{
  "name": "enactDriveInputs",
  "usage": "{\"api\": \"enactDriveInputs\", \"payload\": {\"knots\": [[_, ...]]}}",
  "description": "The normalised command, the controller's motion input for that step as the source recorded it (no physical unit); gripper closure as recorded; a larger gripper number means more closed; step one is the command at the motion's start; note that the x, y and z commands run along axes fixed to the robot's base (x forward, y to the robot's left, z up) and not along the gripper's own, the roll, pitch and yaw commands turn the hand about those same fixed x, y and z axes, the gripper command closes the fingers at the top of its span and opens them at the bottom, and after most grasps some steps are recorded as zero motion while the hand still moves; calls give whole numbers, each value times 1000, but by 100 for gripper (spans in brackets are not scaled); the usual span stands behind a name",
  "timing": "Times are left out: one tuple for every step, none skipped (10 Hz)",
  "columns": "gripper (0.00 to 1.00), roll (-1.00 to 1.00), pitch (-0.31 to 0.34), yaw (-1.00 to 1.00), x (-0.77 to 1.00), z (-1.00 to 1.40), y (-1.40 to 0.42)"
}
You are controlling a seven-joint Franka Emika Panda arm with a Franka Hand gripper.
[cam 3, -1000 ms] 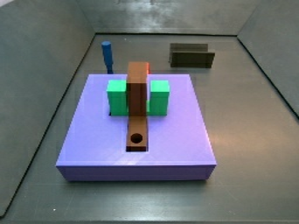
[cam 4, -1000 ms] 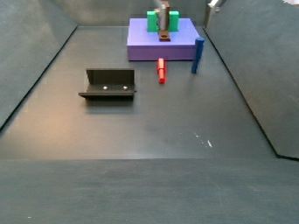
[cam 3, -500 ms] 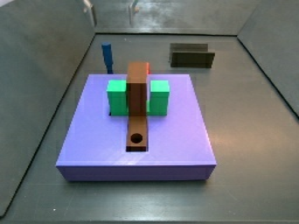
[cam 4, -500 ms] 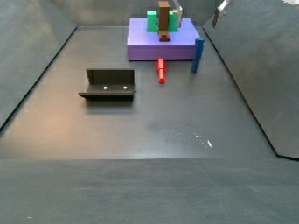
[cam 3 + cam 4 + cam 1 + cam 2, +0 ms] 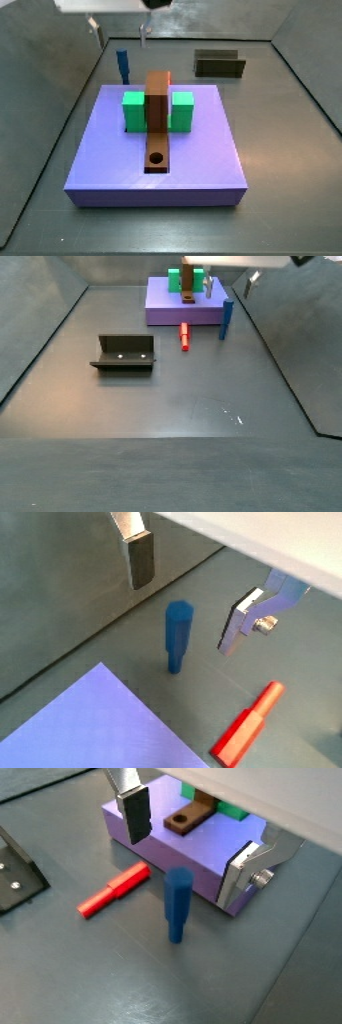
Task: Pick up the blue object. Move up. Move to above the board. Insert the blue object.
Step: Pick up the blue object.
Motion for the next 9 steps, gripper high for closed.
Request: {"api": "enactDriveInputs", "payload": {"knots": [[0,83,-124,0,-49,-506,0],[0,113,-64,14,0,-400,0],[0,143,-9,23,49,-246,0],[0,173,0,49,69,-203,14],[0,141,0,49,120,-154,51],[0,117,0,51,106,-100,106],[0,86,0,71,0,-14,60],[0,54,0,-17,-63,-60,0],[0,229,0,-186,-6,-320,0]]}}
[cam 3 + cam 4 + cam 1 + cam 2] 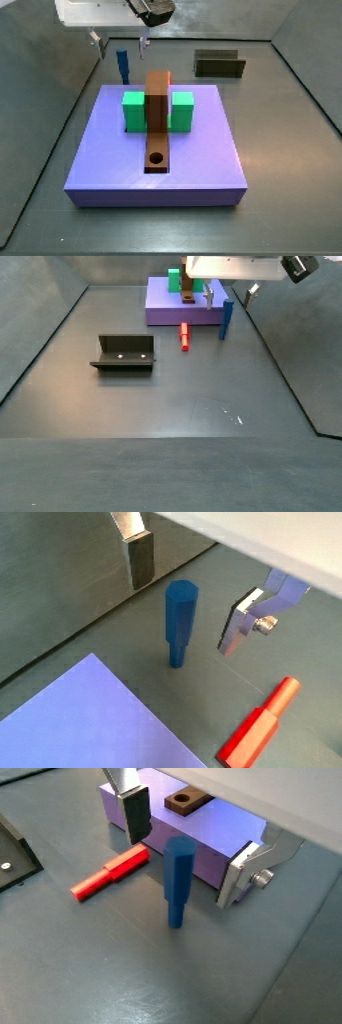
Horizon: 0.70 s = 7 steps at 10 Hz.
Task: Pick up the blue object. Move up. Move to above the board. Insert the blue object.
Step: Pick up the blue object.
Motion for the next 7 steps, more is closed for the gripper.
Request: {"api": "enactDriveInputs", "payload": {"knots": [[0,251,0,-200,0,-354,9],[0,256,0,-177,0,-380,0],[0,247,0,-160,0,-366,9],[0,179,19,-86,0,-209,126],[0,99,7,0,0,-69,146],[0,71,19,0,0,-26,154],[0,54,7,0,0,0,23]]}}
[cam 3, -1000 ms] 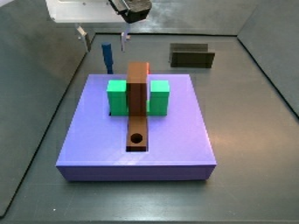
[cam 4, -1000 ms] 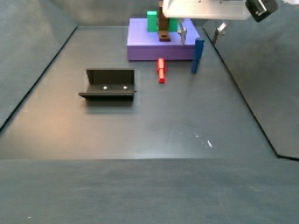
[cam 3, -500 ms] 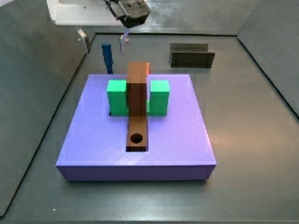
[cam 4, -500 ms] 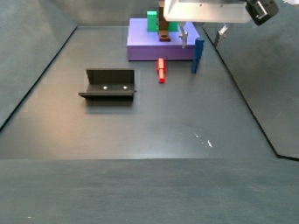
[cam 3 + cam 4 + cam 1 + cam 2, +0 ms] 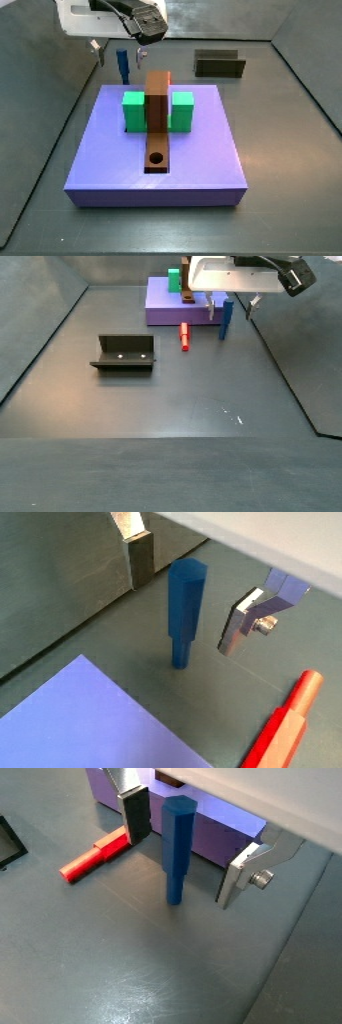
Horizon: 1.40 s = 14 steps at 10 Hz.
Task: Pick up the blue object. Move up. Move to above the board. Insert the blue object.
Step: Pick up the blue object.
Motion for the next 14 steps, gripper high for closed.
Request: {"api": "enactDriveInputs", "payload": {"knots": [[0,11,0,0,0,0,-43],[0,36,11,0,0,0,-134],[0,0,44,0,0,91,-177],[0,0,0,0,0,0,20],[0,0,0,0,0,0,117],[0,-4,7,0,0,31,94],[0,-10,29,0,0,86,71],[0,0,0,0,0,0,0],[100,0,0,0,0,0,0],[100,0,0,0,0,0,0],[100,0,0,0,0,0,0],[100,0,0,0,0,0,0],[100,0,0,0,0,0,0],[100,0,0,0,0,0,0]]}}
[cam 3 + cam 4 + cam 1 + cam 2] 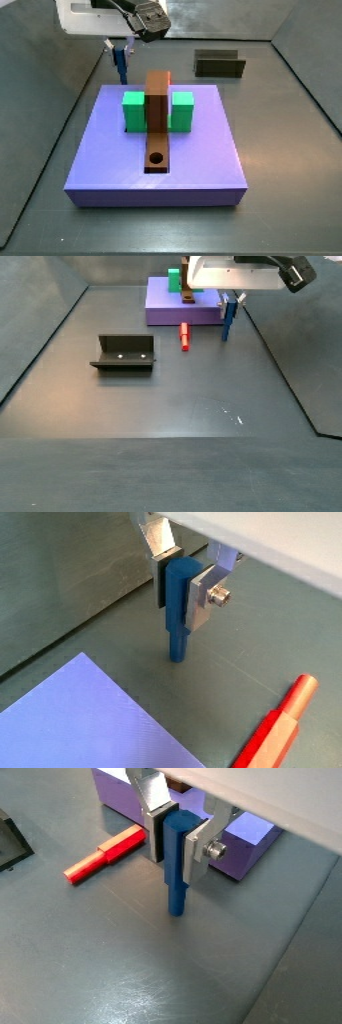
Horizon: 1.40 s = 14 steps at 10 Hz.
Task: Pick up the blue object. Move up. Move to above the board. Insert the blue object.
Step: Pick up the blue object, then move up.
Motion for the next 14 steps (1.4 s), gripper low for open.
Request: {"api": "enactDriveInputs", "payload": {"knots": [[100,0,0,0,0,0,0],[100,0,0,0,0,0,0],[100,0,0,0,0,0,0],[100,0,0,0,0,0,0],[100,0,0,0,0,0,0],[100,0,0,0,0,0,0],[100,0,0,0,0,0,0],[100,0,0,0,0,0,0],[100,0,0,0,0,0,0],[100,0,0,0,0,0,0],[100,0,0,0,0,833,0],[100,-1,4,13,-7,828,15],[100,-5,31,13,-37,784,11],[100,-37,52,11,-60,593,-10]]}}
